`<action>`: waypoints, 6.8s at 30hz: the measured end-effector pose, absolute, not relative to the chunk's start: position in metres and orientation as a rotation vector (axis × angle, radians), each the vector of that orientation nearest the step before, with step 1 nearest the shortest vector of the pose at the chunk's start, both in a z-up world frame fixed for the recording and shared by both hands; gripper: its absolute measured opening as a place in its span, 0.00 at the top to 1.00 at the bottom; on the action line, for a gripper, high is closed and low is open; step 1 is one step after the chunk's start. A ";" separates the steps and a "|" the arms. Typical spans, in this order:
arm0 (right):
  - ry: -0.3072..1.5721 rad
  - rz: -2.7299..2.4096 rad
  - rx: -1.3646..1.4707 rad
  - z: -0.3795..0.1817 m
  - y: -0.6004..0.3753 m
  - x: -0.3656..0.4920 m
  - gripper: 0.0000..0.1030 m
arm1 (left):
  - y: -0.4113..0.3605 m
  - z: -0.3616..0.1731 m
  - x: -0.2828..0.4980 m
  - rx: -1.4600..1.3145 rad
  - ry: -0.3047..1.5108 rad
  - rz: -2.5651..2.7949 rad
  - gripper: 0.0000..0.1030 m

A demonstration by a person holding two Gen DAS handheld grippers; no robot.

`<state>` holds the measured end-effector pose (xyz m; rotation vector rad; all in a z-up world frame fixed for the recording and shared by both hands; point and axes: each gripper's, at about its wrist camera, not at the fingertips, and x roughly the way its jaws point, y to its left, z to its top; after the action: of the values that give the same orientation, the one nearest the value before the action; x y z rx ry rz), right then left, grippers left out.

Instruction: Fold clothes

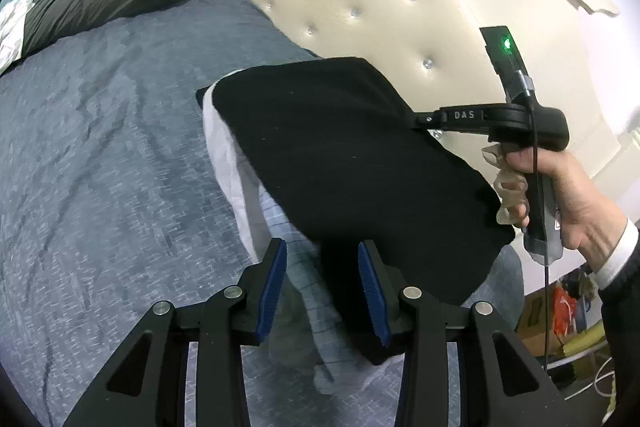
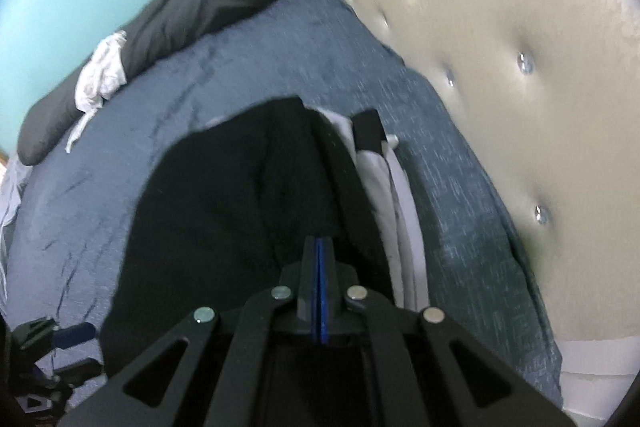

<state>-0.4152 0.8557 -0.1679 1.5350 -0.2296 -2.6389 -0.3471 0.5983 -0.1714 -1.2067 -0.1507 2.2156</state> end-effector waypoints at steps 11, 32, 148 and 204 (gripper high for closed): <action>-0.214 -2.638 1.434 -0.132 0.842 -0.442 1.00 | 0.570 -0.172 -0.354 -1.210 -0.161 2.250 0.60; -0.228 -2.638 1.581 -0.157 0.842 -0.453 1.00 | 0.539 -0.180 -0.350 -1.226 -0.157 2.282 0.60; -0.171 -2.768 0.987 0.001 0.497 -0.037 0.00 | 0.261 -0.006 -0.062 -0.959 -0.130 2.616 0.00; -0.192 -2.772 0.862 0.007 0.441 0.063 0.00 | 0.220 -0.006 0.034 -0.911 -0.085 2.688 0.00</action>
<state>0.0632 0.4410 0.0066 0.8617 -0.1915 -2.7724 0.0338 0.2204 -0.0055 -0.9113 -0.0854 2.6884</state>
